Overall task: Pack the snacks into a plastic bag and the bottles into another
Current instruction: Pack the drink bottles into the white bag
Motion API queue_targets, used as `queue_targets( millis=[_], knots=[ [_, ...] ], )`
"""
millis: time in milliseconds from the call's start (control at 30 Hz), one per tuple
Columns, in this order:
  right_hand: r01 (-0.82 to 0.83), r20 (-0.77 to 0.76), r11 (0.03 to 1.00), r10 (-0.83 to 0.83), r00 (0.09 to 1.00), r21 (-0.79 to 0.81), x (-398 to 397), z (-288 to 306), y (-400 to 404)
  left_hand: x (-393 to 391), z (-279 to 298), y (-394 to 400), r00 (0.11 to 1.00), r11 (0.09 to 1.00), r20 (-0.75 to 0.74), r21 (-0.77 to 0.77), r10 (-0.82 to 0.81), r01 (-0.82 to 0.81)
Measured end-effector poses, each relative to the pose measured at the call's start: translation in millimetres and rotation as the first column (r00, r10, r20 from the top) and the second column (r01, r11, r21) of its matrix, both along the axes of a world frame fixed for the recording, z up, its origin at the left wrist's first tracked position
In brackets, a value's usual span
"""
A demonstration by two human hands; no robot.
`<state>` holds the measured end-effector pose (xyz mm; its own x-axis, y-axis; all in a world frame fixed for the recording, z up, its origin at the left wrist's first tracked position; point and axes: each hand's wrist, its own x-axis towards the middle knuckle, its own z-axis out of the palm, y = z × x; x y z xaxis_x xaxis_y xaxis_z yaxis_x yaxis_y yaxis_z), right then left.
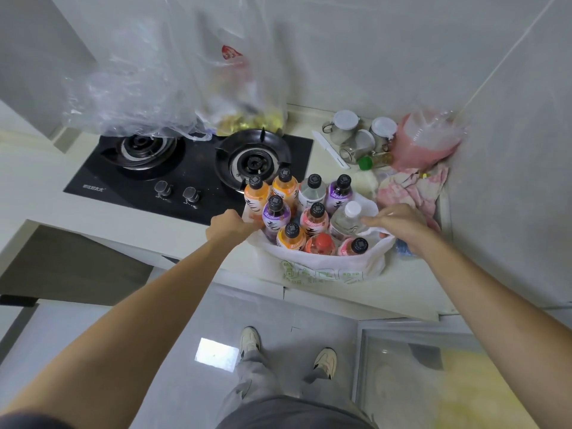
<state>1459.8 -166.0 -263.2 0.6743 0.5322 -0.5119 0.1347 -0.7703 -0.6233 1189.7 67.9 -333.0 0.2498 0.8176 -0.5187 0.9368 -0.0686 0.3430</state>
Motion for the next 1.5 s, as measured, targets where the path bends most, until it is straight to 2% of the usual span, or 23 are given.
queue_targets(
  millis=[67, 133, 233, 300, 400, 433, 500, 600, 700, 800, 867, 967, 1067, 1200, 1267, 1500],
  knots=[
    [0.021, -0.007, 0.999, -0.021, 1.000, 0.049, -2.0, 0.1, 2.0, -0.4, -5.4, 3.1, 0.996, 0.998, -0.073, -0.005, -0.057, 0.056],
    [0.043, 0.033, 0.996, -0.046, 0.998, 0.078, -5.2, 1.7, 6.2, -2.4, -5.1, 3.4, 0.996, 0.998, -0.061, -0.006, -0.067, 0.066],
    [0.118, 0.014, 0.981, -0.122, 0.992, 0.154, -3.4, -0.2, 12.9, -7.0, -4.1, 1.2, 0.988, 0.999, 0.155, 0.024, 0.026, -0.030],
    [0.187, -0.026, 0.951, -0.186, 0.982, 0.247, 1.8, -1.8, 15.3, -13.0, 0.1, -0.3, 0.921, 0.988, 0.363, 0.016, 0.140, -0.156],
    [0.291, -0.126, 0.884, -0.263, 0.957, 0.365, 8.1, -1.7, 14.4, -20.7, 12.9, -0.7, 0.789, 0.958, 0.562, -0.023, 0.248, -0.284],
    [0.318, -0.156, 0.881, -0.280, 0.947, 0.351, 13.2, -6.1, 16.4, -21.8, 16.9, 0.3, 0.749, 0.947, 0.602, -0.040, 0.276, -0.317],
    [0.339, -0.178, 0.914, -0.304, 0.936, 0.222, 26.7, -18.3, 24.4, -21.4, 26.8, 1.9, 0.694, 0.936, 0.653, -0.067, 0.304, -0.347],
    [0.167, -0.148, 0.977, -0.186, 0.971, -0.132, 30.5, -16.8, 31.4, -15.5, 39.9, 6.0, 0.662, 0.934, 0.670, -0.146, 0.337, -0.327],
    [0.095, -0.192, 0.992, -0.109, 0.975, -0.084, 12.1, 8.1, 27.6, -7.7, 45.9, 12.6, 0.693, 0.933, 0.625, -0.244, 0.360, -0.265],
    [-0.065, -0.183, 0.995, 0.050, 0.982, -0.075, 8.3, 17.7, 19.3, -4.1, 51.6, 15.6, 0.702, 0.941, 0.626, -0.220, 0.338, -0.257],
    [-0.066, -0.159, 0.998, 0.065, 0.985, 0.001, 11.0, 18.7, 19.4, -2.7, 57.5, 16.1, 0.653, 0.944, 0.684, -0.202, 0.326, -0.260],
    [0.023, -0.222, 0.983, 0.019, 0.975, 0.183, 11.7, 19.1, 19.1, -0.6, 67.0, 18.8, 0.608, 0.934, 0.711, -0.231, 0.353, -0.271],
    [0.217, -0.282, 0.895, -0.109, 0.953, 0.389, 13.1, 21.6, 24.4, 0.8, 77.5, 23.5, 0.582, 0.917, 0.708, -0.291, 0.399, -0.275],
    [0.319, -0.357, 0.780, -0.132, 0.925, 0.539, 12.8, 34.0, 37.9, 10.4, 97.0, 37.3, 0.500, 0.933, 0.792, -0.254, 0.351, -0.254],
    [0.341, -0.399, 0.744, -0.109, 0.910, 0.574, 9.5, 47.0, 44.6, 19.3, 105.0, 37.6, 0.523, 0.956, 0.803, -0.202, 0.285, -0.211],
    [0.341, -0.355, 0.687, -0.129, 0.926, 0.642, 3.1, 68.8, 68.8, 55.0, 126.7, 28.3, 0.554, 0.988, 0.821, -0.080, 0.139, -0.129]
  ],
)
